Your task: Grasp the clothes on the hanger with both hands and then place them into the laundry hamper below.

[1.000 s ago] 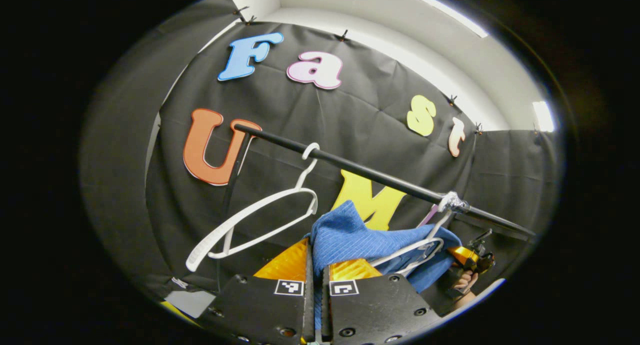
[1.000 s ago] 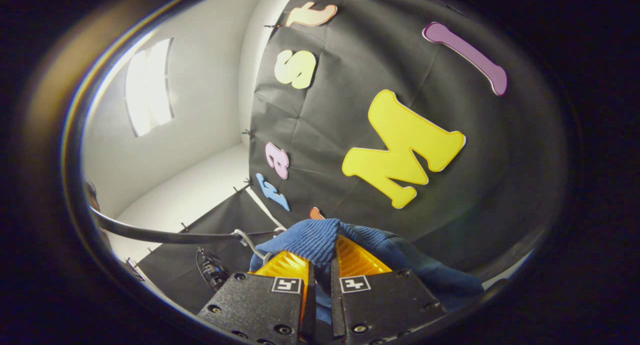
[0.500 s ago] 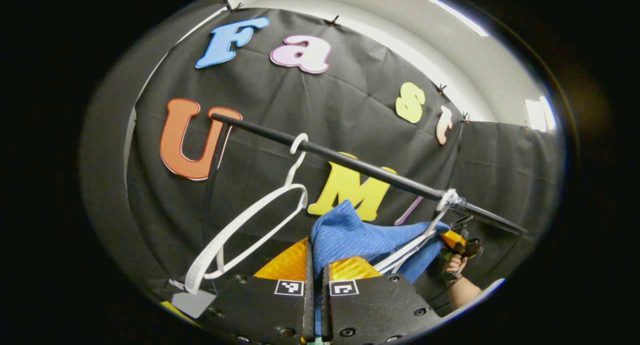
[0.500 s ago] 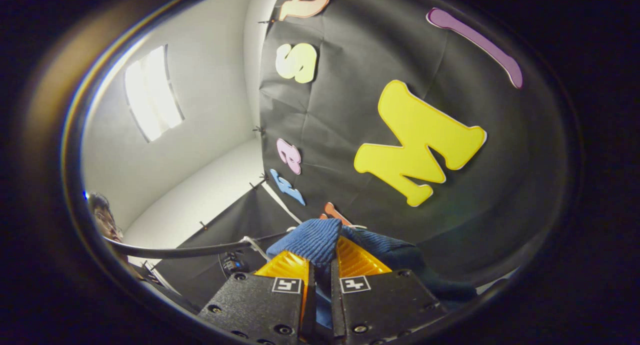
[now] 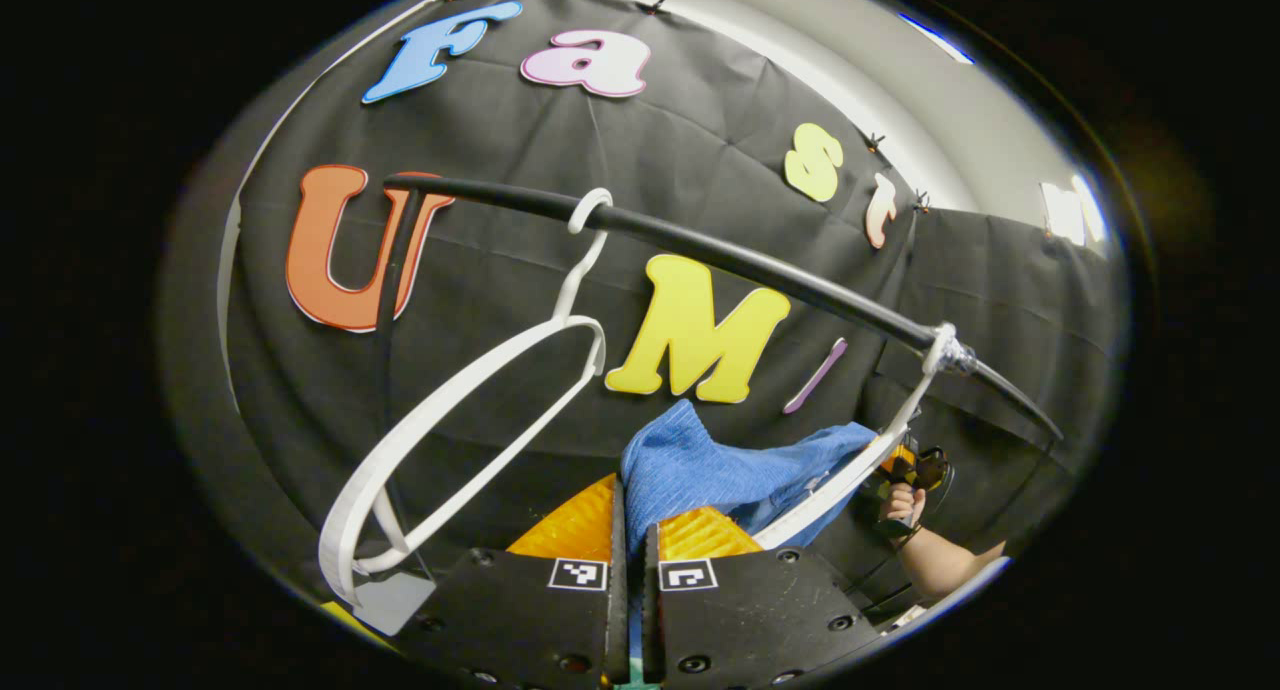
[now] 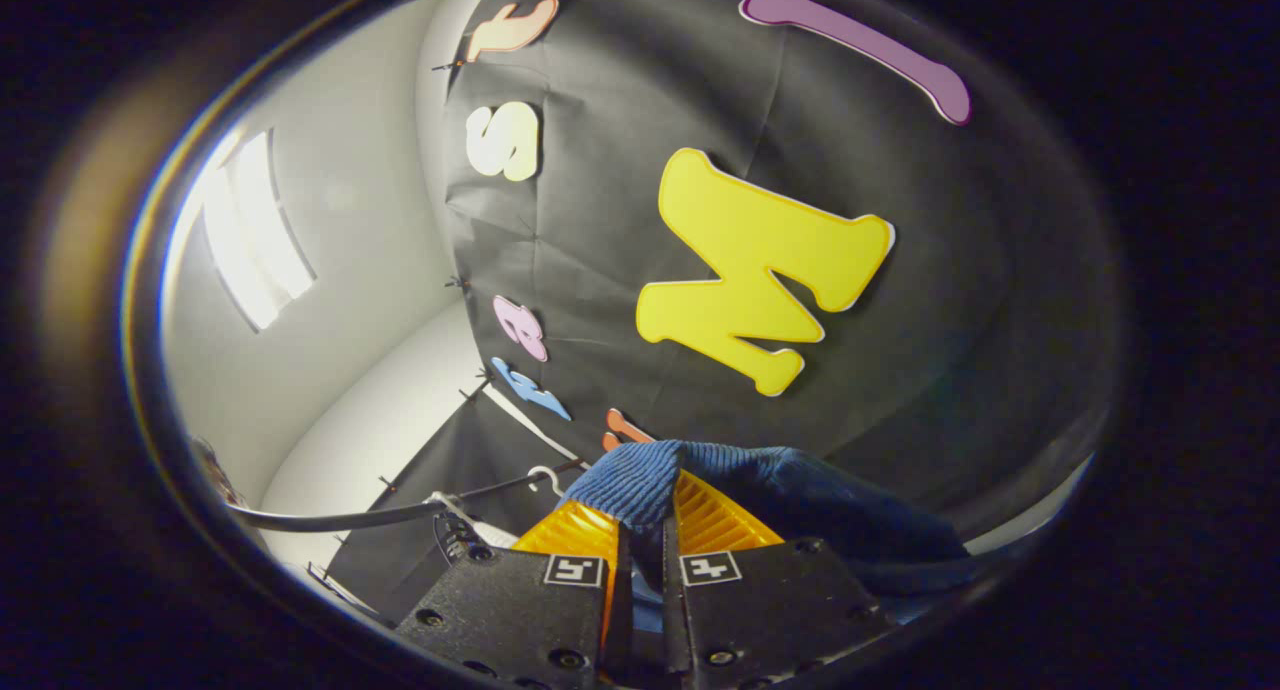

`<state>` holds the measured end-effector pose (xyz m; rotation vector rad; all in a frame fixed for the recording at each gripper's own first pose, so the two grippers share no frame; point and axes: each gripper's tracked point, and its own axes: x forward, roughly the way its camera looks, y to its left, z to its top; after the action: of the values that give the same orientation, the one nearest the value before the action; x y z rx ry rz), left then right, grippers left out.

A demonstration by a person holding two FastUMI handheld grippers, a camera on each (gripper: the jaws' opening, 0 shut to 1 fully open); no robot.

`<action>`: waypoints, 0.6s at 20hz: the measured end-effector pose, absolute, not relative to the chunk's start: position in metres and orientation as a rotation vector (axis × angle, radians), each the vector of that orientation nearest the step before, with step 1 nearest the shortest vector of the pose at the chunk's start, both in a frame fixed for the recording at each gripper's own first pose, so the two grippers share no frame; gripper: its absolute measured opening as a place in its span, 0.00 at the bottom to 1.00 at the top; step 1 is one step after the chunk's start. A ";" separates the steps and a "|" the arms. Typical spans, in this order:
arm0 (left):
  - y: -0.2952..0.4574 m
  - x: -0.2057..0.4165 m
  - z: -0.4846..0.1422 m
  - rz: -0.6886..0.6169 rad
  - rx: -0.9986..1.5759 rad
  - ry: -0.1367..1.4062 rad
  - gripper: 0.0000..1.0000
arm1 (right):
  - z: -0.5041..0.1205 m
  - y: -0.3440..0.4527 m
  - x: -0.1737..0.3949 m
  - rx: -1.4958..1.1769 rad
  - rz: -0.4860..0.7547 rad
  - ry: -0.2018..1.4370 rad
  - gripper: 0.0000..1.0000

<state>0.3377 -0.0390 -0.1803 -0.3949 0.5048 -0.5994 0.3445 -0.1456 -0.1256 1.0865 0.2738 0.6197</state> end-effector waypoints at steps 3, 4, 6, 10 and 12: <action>-0.035 0.334 -0.193 -0.591 -0.398 0.517 0.05 | -0.143 -0.134 0.345 1.116 0.600 0.296 0.14; -0.033 0.333 -0.198 -0.582 -0.386 0.521 0.05 | -0.148 -0.128 0.346 1.117 0.594 0.312 0.15; -0.024 0.325 -0.211 -0.559 -0.382 0.535 0.05 | -0.158 -0.112 0.349 1.103 0.572 0.360 0.14; -0.016 0.311 -0.232 -0.522 -0.404 0.563 0.05 | -0.186 -0.087 0.342 1.069 0.539 0.438 0.14; -0.008 0.296 -0.243 -0.501 -0.418 0.577 0.05 | -0.189 -0.079 0.328 1.065 0.530 0.462 0.14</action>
<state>0.2963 -0.0083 -0.2432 -0.4182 0.5772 -0.5007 0.3281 -0.0787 -0.1890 1.0648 0.4616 0.5304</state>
